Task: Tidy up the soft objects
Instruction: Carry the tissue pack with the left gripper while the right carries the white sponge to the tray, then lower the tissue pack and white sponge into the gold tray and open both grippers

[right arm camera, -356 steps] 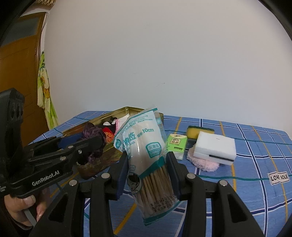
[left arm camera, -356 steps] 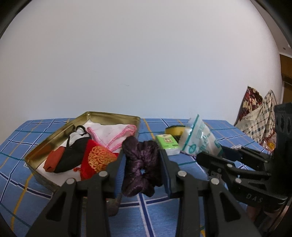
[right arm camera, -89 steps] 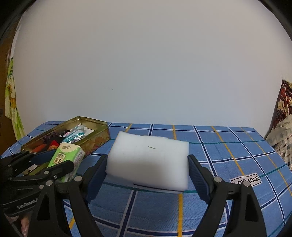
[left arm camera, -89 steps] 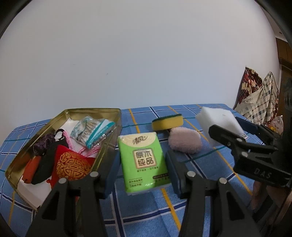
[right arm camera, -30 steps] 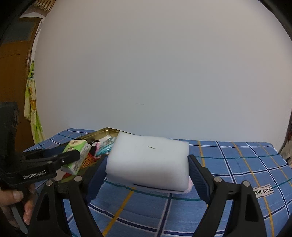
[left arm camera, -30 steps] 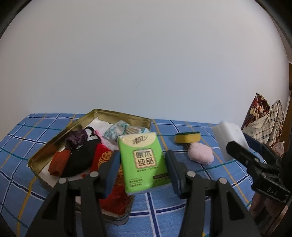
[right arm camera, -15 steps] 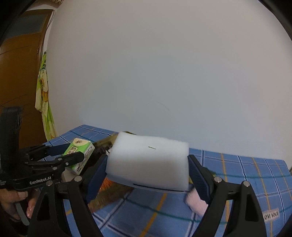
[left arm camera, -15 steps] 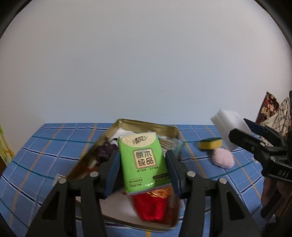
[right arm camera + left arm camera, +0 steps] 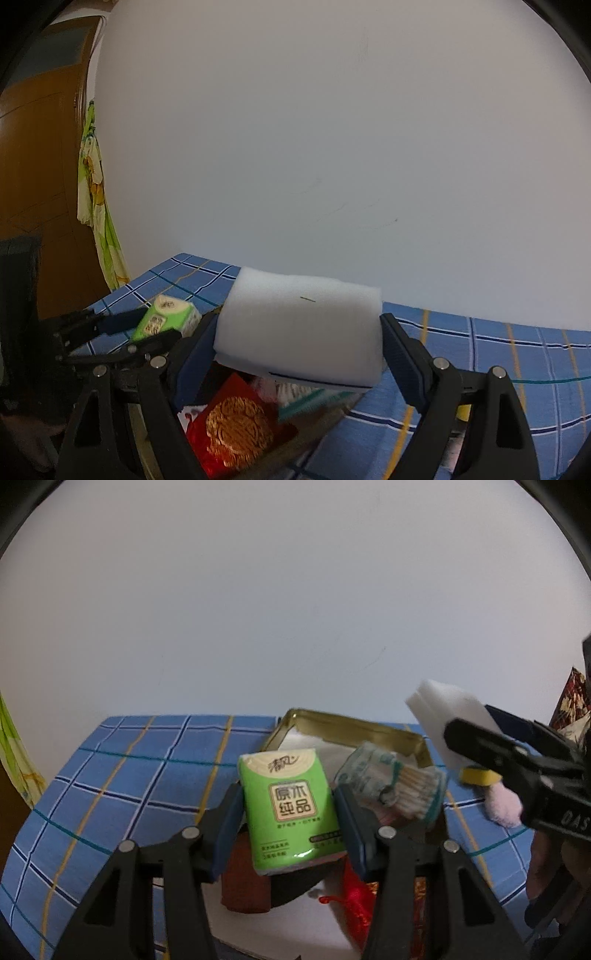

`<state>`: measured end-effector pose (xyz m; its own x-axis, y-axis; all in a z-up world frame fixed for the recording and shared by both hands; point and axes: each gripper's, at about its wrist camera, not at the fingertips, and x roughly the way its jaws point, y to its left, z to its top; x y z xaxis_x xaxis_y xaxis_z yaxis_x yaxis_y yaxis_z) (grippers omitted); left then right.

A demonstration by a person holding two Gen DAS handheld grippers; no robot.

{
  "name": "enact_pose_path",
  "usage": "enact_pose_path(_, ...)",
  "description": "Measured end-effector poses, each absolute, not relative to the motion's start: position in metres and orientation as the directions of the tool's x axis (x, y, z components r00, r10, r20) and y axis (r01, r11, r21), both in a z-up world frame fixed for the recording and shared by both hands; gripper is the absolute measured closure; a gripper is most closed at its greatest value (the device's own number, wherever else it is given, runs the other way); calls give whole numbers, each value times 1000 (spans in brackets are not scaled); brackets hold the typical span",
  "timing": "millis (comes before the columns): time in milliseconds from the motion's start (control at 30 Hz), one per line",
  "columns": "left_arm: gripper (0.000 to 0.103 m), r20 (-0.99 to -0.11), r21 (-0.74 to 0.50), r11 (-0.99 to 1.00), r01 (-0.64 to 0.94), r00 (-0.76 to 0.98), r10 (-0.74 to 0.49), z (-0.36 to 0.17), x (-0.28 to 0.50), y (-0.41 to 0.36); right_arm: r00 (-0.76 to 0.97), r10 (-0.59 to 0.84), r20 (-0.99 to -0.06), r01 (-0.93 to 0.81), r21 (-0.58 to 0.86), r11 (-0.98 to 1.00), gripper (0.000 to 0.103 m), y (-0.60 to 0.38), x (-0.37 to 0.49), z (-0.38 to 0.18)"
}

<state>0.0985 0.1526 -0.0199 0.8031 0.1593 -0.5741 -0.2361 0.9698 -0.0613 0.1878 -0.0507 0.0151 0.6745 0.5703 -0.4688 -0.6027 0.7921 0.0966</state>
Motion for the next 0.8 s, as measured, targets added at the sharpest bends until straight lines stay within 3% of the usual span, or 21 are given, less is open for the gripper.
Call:
enact_pose_path(400,51,-592,-25,964,-263,781,198,-31,102,150,604,612,-511,-651,127,748,11,-16,196,-8)
enact_pose_path(533,30,-579,-2,956,-294,780,239,-30,97,148,608,620,-496,-647,143,749,4,-16,193,-6)
enact_pose_path(800,25,-558,-42,942,-333,790,254,-21,85,144,628,632,-454,-635,171,754,3,-45,186,5)
